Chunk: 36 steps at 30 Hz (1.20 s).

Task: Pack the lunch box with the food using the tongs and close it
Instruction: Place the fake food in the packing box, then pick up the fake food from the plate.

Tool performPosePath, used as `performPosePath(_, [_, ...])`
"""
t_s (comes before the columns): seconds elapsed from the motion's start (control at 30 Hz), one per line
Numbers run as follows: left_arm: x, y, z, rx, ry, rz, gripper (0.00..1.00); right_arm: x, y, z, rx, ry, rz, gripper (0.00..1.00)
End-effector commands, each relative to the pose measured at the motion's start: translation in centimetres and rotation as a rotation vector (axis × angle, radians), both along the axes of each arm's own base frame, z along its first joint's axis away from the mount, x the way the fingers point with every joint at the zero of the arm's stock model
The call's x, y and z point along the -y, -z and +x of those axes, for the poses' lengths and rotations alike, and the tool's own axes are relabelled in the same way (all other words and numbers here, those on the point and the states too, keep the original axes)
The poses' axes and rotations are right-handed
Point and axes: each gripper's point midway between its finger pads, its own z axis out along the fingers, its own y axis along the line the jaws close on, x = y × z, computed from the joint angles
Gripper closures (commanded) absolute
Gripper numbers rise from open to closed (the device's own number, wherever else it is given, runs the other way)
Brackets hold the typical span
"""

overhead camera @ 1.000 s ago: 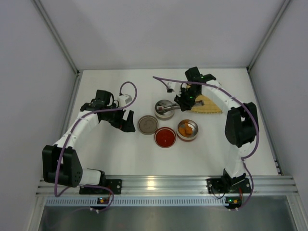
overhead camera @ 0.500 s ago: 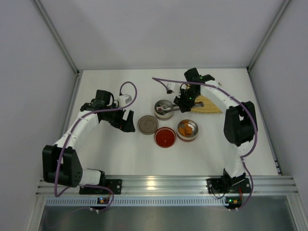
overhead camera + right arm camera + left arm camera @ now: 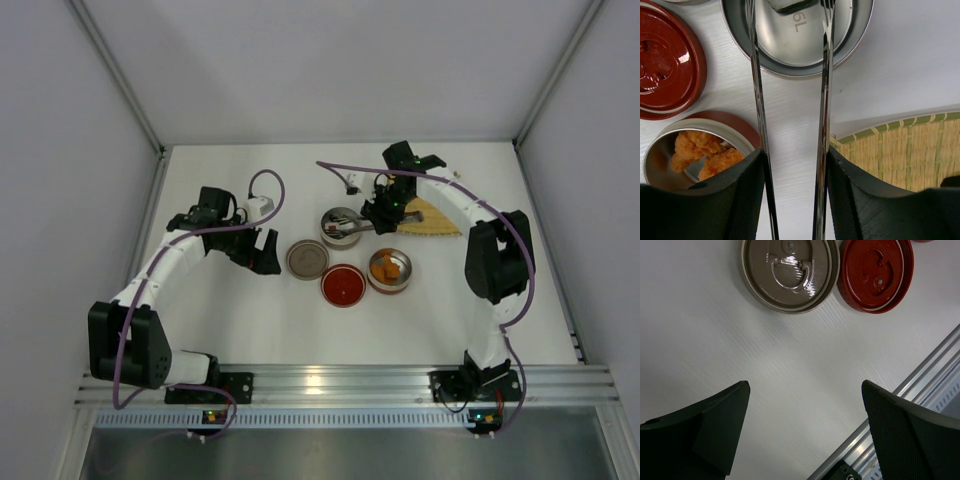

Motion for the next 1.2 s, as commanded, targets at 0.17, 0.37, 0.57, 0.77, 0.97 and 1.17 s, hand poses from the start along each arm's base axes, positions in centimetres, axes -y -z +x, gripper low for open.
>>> performPosePath(0.17, [0.0, -0.8, 0.8, 0.045, 0.003, -0.006, 0.02, -0.6, -5.4, 2.1, 0.140, -0.019, 0.074, 0.53])
performPosePath(0.37, [-0.1, -0.5, 0.7, 0.040, 0.004, -0.002, 0.02, 0.3, -7.3, 2.7, 0.182, -0.012, 0.084, 0.53])
performPosePath(0.57, [-0.1, -0.5, 0.8, 0.041, 0.006, 0.002, 0.02, 1.0, -7.7, 2.4, 0.184, -0.017, 0.071, 0.53])
performPosePath(0.77, [-0.1, -0.5, 0.6, 0.038, 0.007, 0.002, 0.02, 2.2, -10.3, 2.6, 0.215, 0.021, 0.129, 0.54])
performPosePath(0.97, [-0.1, -0.6, 0.5, 0.044, 0.017, 0.003, 0.02, 7.8, -12.1, 4.1, 0.262, 0.112, 0.106, 0.54])
performPosePath(1.17, [0.1, -0.5, 0.6, 0.034, 0.028, -0.011, 0.02, 14.4, -11.6, 5.9, 0.291, 0.176, -0.001, 0.54])
